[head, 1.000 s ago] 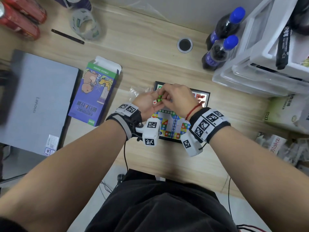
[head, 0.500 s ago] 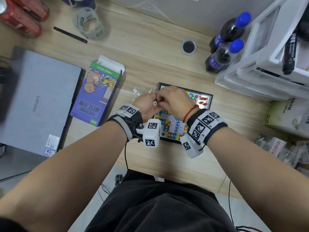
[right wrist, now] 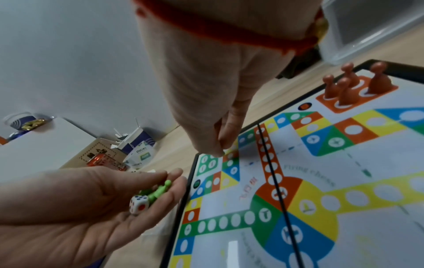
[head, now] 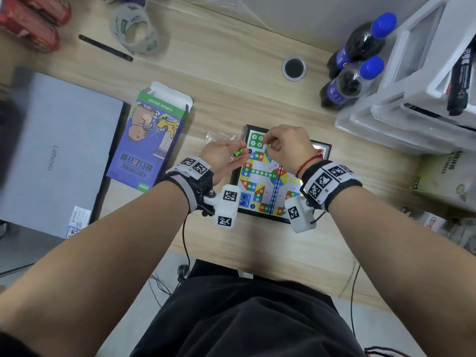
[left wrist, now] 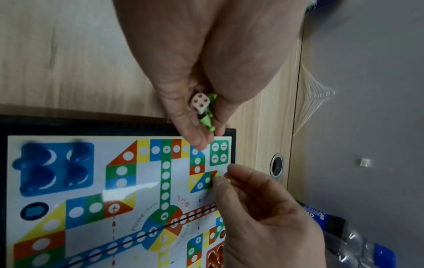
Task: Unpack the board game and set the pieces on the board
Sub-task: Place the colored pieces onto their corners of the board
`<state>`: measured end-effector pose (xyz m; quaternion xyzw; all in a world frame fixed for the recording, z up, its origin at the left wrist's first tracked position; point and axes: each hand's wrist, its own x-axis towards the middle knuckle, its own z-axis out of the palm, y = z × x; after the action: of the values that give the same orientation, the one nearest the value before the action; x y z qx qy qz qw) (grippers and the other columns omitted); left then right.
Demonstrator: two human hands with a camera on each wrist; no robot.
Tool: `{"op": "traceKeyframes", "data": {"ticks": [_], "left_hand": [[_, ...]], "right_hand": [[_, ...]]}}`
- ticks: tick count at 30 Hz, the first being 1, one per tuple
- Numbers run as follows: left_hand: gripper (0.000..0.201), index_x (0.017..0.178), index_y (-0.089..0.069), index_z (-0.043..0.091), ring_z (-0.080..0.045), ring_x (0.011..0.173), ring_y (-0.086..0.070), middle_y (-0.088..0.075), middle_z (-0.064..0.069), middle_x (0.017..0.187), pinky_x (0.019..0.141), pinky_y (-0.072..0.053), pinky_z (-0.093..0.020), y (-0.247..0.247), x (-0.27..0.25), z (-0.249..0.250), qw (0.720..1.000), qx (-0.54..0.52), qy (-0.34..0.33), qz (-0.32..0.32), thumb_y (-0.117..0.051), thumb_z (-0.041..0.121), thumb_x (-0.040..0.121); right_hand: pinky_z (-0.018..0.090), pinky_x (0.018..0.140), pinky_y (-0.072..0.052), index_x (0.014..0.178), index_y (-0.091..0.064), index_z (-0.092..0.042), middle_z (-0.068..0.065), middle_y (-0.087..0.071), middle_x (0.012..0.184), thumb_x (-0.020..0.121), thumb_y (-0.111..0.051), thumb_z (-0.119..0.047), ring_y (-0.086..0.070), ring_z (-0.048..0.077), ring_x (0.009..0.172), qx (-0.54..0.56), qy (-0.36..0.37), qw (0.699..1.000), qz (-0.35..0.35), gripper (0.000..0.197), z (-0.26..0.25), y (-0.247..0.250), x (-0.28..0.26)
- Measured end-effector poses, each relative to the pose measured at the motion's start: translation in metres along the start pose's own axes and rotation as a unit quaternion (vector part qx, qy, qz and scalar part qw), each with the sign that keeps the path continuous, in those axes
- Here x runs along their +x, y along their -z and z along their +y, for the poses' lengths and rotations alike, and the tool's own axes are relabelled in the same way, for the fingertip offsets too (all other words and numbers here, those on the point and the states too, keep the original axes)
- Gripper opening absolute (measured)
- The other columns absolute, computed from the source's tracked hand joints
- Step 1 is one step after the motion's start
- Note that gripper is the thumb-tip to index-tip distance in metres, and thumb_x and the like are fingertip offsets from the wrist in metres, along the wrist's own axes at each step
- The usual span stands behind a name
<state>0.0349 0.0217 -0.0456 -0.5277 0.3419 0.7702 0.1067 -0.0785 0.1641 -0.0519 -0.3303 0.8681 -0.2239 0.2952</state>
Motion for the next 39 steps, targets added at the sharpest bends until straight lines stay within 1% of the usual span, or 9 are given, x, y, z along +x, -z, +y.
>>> {"op": "traceKeyframes", "data": {"ticks": [7,10,14,19,23,27,30,36,39], "left_hand": [[0.022,0.114,-0.061,-0.009,-0.030,0.097,-0.064,-0.060,-0.026,0.109,0.083,-0.059,-0.030,0.004,0.000,0.002,0.999,0.024,0.002,-0.021,-0.046,-0.008,0.097],[0.025,0.115,-0.060,-0.009,-0.028,0.094,-0.065,-0.060,-0.026,0.112,0.076,-0.060,-0.026,0.007,-0.001,0.003,0.999,0.015,0.007,-0.031,-0.044,-0.011,0.096],[0.024,0.118,-0.058,-0.008,-0.026,0.095,-0.066,-0.062,-0.023,0.110,0.082,-0.058,-0.026,0.009,-0.001,0.002,0.999,0.030,0.006,-0.041,-0.048,-0.008,0.096],[0.026,0.122,-0.057,-0.007,-0.022,0.091,-0.067,-0.066,-0.016,0.100,0.085,-0.057,-0.026,0.007,0.002,0.002,0.998,0.035,0.007,-0.058,-0.046,0.000,0.100],[0.029,0.126,-0.055,-0.004,-0.021,0.091,-0.066,-0.066,-0.013,0.102,0.081,-0.058,-0.025,0.002,0.002,0.003,0.997,0.029,0.008,-0.077,-0.043,0.006,0.102],[0.029,0.126,-0.054,-0.004,-0.018,0.088,-0.067,-0.067,-0.012,0.100,0.079,-0.059,-0.024,-0.004,0.003,0.005,0.997,0.012,0.017,-0.079,-0.043,0.007,0.102],[0.022,0.116,-0.060,-0.001,-0.017,0.086,-0.069,-0.069,-0.011,0.096,0.079,-0.059,-0.024,-0.004,0.003,0.005,0.996,0.011,0.016,-0.086,-0.044,0.005,0.101],[0.027,0.125,-0.054,-0.005,-0.020,0.091,-0.069,-0.068,-0.016,0.103,0.081,-0.058,-0.024,-0.002,0.005,0.002,0.998,0.018,0.005,-0.062,-0.044,0.004,0.101],[0.028,0.125,-0.054,-0.006,-0.022,0.094,-0.069,-0.067,-0.017,0.106,0.083,-0.058,-0.025,0.001,0.005,0.002,0.998,0.017,0.005,-0.059,-0.044,0.004,0.101]], "right_hand": [[0.023,0.075,-0.055,0.094,-0.067,-0.013,-0.002,-0.065,0.081,0.075,-0.066,0.000,-0.059,0.009,0.070,0.061,0.004,0.998,0.017,0.023,-0.006,-0.011,0.003],[0.025,0.074,-0.055,0.091,-0.067,-0.012,-0.002,-0.064,0.080,0.074,-0.065,0.001,-0.057,0.010,0.069,0.056,0.012,0.998,0.027,0.022,-0.006,-0.015,0.006],[0.031,0.074,-0.055,0.092,-0.066,-0.015,-0.002,-0.063,0.084,0.073,-0.064,0.000,-0.056,0.010,0.070,0.037,0.022,0.999,0.023,0.024,-0.005,-0.017,0.009],[0.024,0.074,-0.045,0.097,-0.066,-0.020,-0.008,-0.055,0.092,0.076,-0.064,-0.014,-0.052,0.008,0.075,0.037,0.053,0.997,0.048,0.022,-0.008,-0.003,0.009],[0.032,0.078,-0.049,0.099,-0.071,-0.022,-0.001,-0.062,0.093,0.083,-0.068,-0.027,-0.057,0.015,0.079,-0.003,0.079,0.996,-0.034,0.018,-0.021,-0.002,0.009],[0.037,0.080,-0.049,0.100,-0.073,-0.017,0.004,-0.064,0.093,0.084,-0.067,-0.027,-0.060,0.022,0.088,-0.030,0.077,0.995,-0.047,0.019,-0.019,-0.004,0.008],[0.038,0.082,-0.048,0.093,-0.071,-0.014,0.005,-0.066,0.094,0.087,-0.063,-0.026,-0.060,0.024,0.092,-0.067,0.076,0.993,-0.055,0.016,-0.021,-0.005,0.009],[0.039,0.079,-0.055,0.091,-0.067,-0.017,-0.001,-0.071,0.083,0.083,-0.064,-0.015,-0.065,0.017,0.078,0.008,0.025,0.999,0.032,0.008,-0.006,0.006,0.009],[0.036,0.080,-0.053,0.091,-0.070,-0.016,-0.001,-0.069,0.086,0.081,-0.063,-0.010,-0.062,0.016,0.078,-0.030,0.018,0.999,0.021,0.013,-0.003,0.015,0.014]]}}
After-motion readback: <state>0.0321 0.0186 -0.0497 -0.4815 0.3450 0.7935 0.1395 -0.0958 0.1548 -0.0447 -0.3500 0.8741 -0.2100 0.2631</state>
